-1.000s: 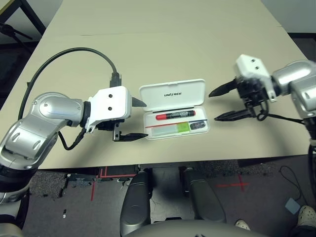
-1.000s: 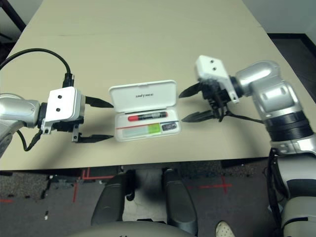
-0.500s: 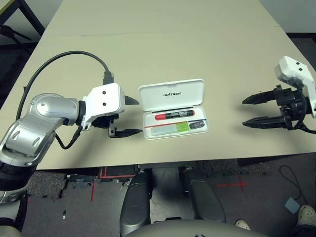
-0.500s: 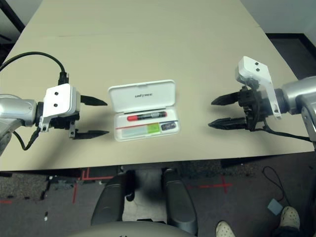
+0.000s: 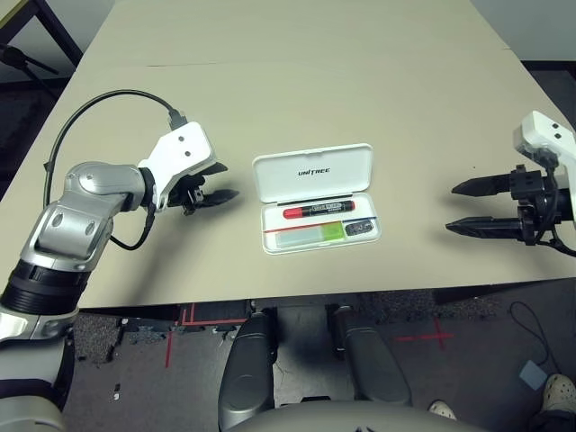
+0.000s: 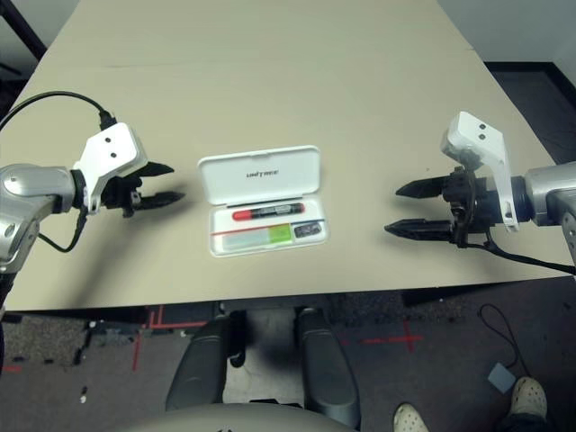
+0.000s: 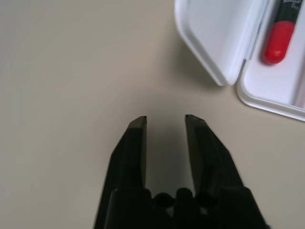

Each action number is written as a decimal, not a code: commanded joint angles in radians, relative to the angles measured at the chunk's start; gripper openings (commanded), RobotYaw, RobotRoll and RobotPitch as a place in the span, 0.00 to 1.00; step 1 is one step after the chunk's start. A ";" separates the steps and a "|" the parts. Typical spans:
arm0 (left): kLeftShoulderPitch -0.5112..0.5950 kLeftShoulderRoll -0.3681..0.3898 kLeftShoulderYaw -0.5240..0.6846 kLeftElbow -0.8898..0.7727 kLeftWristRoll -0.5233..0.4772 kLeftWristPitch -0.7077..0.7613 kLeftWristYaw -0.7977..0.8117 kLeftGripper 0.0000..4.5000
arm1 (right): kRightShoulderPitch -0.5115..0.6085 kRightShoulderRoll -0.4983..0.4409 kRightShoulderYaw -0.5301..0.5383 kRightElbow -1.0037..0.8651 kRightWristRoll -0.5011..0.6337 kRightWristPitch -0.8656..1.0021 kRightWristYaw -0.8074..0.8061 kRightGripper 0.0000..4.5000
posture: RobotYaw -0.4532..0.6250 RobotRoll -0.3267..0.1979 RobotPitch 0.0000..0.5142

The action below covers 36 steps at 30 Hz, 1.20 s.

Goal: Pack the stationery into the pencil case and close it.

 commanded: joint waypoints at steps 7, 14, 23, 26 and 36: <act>-0.079 -0.130 -0.022 0.139 0.020 0.009 0.049 0.01 | -0.018 0.007 0.019 -0.028 0.022 0.006 -0.020 1.00 | 0.39 0.62 0.40; -0.135 -0.231 -0.035 0.207 0.021 -0.005 0.061 0.01 | -0.016 0.008 0.020 -0.041 0.027 0.009 -0.031 1.00 | 0.37 0.62 0.39; -0.141 -0.278 -0.034 0.174 -0.006 0.017 0.037 0.01 | -0.017 0.009 0.027 -0.042 0.024 0.006 -0.038 1.00 | 0.37 0.62 0.39; -0.133 -0.285 -0.036 0.144 -0.019 0.033 0.031 0.01 | -0.024 0.013 0.036 -0.035 0.020 0.001 -0.037 1.00 | 0.38 0.62 0.39; -0.070 -0.259 -0.055 -0.010 -0.066 0.081 -0.025 0.01 | -0.049 0.013 0.066 -0.003 0.005 -0.026 -0.026 1.00 | 0.38 0.62 0.39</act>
